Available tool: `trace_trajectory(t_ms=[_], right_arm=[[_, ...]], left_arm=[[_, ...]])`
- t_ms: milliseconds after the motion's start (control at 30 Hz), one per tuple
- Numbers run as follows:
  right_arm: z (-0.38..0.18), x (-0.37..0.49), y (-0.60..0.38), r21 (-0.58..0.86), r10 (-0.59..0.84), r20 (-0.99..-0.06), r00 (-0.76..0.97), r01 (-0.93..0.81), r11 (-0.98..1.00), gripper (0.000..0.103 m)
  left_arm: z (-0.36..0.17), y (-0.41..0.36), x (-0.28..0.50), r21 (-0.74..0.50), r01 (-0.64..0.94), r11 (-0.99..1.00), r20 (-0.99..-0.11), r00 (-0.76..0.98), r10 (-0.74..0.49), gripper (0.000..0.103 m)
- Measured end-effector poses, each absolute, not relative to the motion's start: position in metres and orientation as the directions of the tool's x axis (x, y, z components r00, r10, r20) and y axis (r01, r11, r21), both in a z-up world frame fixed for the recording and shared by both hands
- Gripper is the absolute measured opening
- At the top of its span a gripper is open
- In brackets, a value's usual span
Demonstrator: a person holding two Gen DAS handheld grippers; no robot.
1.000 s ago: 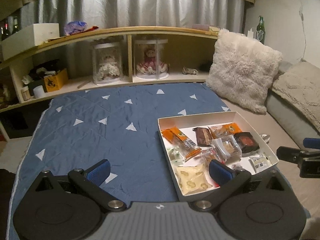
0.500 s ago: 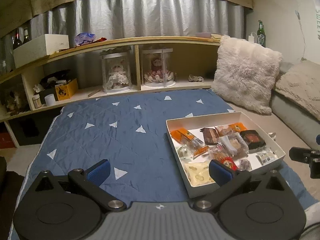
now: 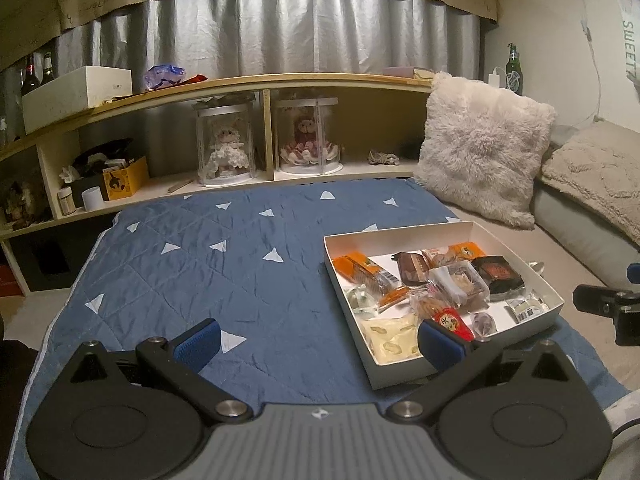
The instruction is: Organize snacks
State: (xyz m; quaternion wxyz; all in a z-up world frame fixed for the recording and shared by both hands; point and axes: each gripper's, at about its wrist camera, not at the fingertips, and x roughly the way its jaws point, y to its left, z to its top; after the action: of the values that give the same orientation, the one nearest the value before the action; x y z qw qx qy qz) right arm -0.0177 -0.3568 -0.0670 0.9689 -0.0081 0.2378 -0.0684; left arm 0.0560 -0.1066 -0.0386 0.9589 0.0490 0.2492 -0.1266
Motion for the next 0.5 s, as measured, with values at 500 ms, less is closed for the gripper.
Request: trace_trajectory(t_ms=[500], right_arm=[[-0.0696,-0.0171,-0.3567,-0.062,-0.143,-0.463,0.875,0.129,0.99,0.102]], left_arm=[[-0.0402,-0.1053,0.0568,0.024,0.264,0.964,-0.497,0.84,-0.218,0.103]])
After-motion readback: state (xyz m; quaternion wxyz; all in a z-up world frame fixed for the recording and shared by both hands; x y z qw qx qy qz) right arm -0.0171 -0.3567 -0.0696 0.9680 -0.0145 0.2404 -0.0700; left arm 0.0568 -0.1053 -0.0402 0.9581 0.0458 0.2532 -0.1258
